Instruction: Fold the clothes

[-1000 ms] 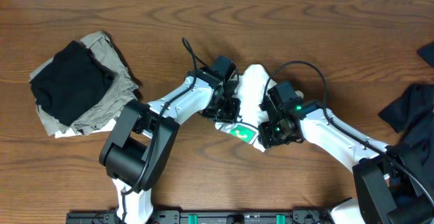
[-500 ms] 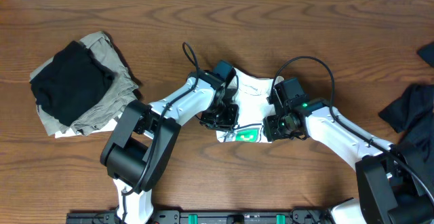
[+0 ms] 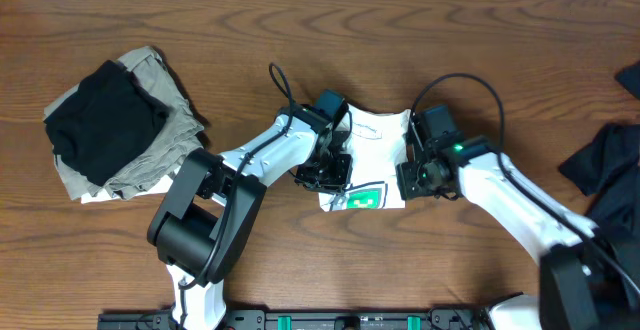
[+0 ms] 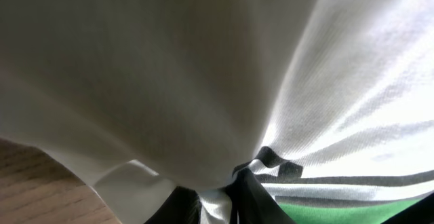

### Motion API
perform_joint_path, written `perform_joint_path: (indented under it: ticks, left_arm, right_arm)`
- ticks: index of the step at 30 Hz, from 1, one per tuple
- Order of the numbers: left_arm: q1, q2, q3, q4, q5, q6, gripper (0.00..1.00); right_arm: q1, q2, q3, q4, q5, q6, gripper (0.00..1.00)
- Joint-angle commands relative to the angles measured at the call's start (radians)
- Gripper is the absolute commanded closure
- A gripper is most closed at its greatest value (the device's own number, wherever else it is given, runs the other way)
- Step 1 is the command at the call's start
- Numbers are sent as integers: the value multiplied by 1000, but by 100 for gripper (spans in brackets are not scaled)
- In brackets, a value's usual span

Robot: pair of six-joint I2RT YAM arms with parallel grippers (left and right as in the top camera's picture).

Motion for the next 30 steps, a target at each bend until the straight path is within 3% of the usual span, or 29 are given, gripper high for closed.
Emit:
perform_joint_path:
  ticks: [1, 6, 11, 18, 30]
  left_arm:
    - [-2, 4, -33, -10, -65, 2, 80]
    - [-2, 4, -33, -10, -65, 2, 79]
    - [-2, 4, -33, -7, -65, 2, 79]
    - [-2, 4, -33, -7, -65, 2, 79]
    - [-2, 4, -33, -8, -65, 2, 79]
  right_arm:
    - [-11, -83, 33, -4, -35, 34, 37]
    - [-9, -89, 17, -19, -192, 92, 46]
    - [-9, -83, -55, -5, -142, 198, 48]
    - [-9, -83, -141, 113, -181, 206, 50]
    - [-8, -79, -151, 140, -185, 206, 65]
